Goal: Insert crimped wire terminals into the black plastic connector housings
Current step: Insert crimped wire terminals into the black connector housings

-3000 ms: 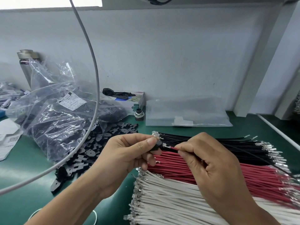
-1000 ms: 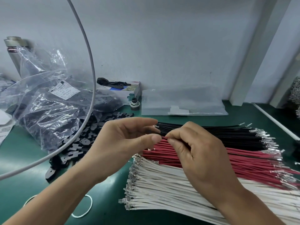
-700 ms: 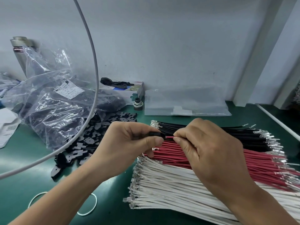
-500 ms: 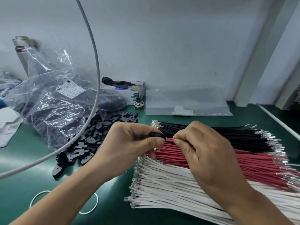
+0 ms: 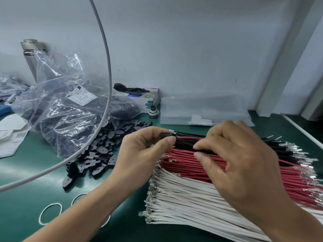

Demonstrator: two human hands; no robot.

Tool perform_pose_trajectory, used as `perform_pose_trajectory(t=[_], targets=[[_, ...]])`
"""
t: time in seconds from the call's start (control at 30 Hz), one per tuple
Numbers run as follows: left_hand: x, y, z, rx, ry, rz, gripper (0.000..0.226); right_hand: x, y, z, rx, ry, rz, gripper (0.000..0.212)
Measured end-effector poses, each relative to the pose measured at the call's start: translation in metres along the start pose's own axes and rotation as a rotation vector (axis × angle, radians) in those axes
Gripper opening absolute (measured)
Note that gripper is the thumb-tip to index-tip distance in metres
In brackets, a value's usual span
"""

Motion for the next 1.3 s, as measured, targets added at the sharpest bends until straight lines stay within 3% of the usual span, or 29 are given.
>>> perform_pose_trajectory(t=[0.13,0.27,0.53,0.7,0.83,1.03,1.3], targets=[[-0.011,-0.009,-0.002,0.007,0.014,0.012,0.017,-0.049,-0.002,-0.002,-0.088,-0.484,0.116,0.024],[-0.012,-0.001,-0.001,-0.045,0.008,0.134,0.019,-0.060,0.002,-0.005,-0.128,-0.517,0.189,0.017],[0.004,0.000,0.003,-0.018,-0.002,0.063,0.024,-0.067,0.000,-0.008,-0.145,-0.566,0.208,0.018],[0.004,-0.007,0.005,0.034,-0.068,-0.076,0.022,-0.061,0.011,-0.005,-0.191,-0.538,0.361,0.004],[0.005,-0.010,0.007,0.078,-0.085,-0.150,0.019,-0.045,0.026,-0.002,-0.217,-0.390,0.540,0.010],[0.015,-0.015,0.009,0.134,-0.043,-0.156,0.033,-0.026,0.030,-0.001,-0.198,-0.194,0.416,0.006],[0.010,-0.020,0.008,0.176,-0.126,-0.205,0.033,-0.011,0.024,-0.002,-0.171,-0.046,0.117,0.019]])
Point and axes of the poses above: each hand's wrist, its own z-axis towards the middle knuckle, its own x-axis out of the back of the hand, y = z × x, the point moved 9 cm from there along z, towards the middle knuckle, and after that the axes turned 15 degrees about -y, right-handed, at the moved point
